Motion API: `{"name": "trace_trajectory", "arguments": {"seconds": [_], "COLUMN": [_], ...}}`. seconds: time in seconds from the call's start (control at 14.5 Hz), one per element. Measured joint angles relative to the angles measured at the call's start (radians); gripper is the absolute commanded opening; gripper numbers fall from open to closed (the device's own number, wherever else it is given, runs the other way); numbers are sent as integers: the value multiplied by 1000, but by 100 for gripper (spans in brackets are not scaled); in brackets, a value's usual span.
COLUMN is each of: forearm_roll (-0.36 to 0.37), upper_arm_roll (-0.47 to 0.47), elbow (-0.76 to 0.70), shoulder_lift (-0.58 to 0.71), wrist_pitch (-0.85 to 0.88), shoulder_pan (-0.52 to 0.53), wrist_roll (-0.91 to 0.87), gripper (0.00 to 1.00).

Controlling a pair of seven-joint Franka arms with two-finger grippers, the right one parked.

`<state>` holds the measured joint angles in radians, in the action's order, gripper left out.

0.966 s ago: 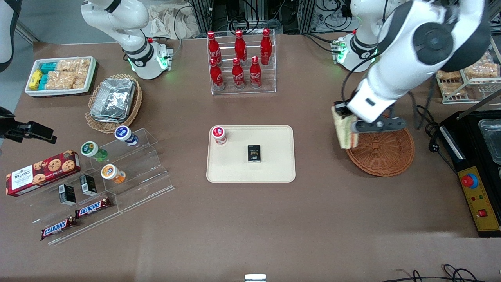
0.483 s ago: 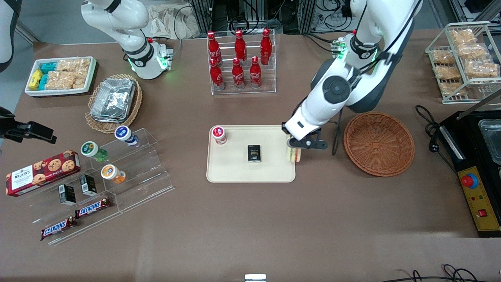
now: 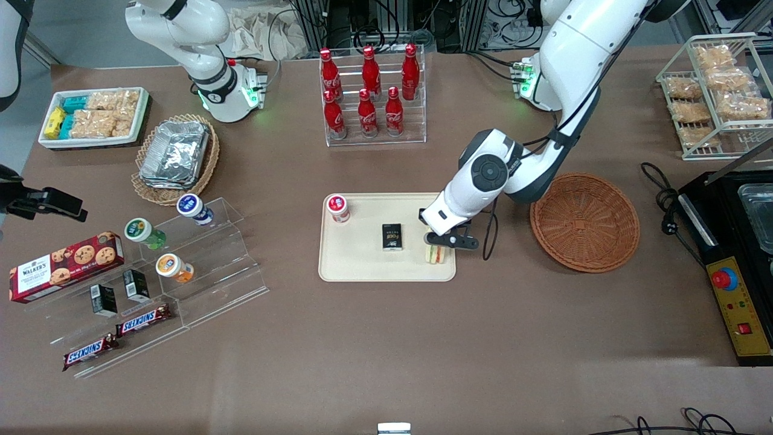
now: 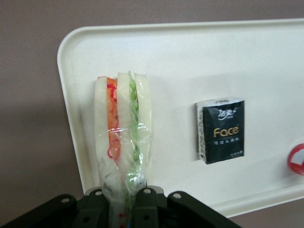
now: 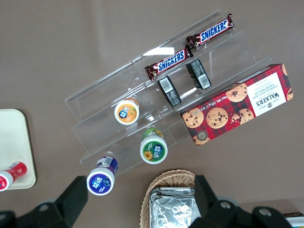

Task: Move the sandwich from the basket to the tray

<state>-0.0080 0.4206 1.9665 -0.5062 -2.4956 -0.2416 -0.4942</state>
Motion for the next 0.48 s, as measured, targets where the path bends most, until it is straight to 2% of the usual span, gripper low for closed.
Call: {"name": "trace_trajectory", "arguments": {"seconds": [0.07,0.14,0.48], "forearm_roll": [12,22,32], "upper_arm_roll": [-1,-1,-6], "elbow": [-1,-1,-36], "shoulder_lift": [-8,-12,-10], "wrist_pitch": [0,0,-1], "shoulder_pan": [-2,-2,-1], "wrist_roll": [-5,-6,-44], "gripper": [94,100,100]}}
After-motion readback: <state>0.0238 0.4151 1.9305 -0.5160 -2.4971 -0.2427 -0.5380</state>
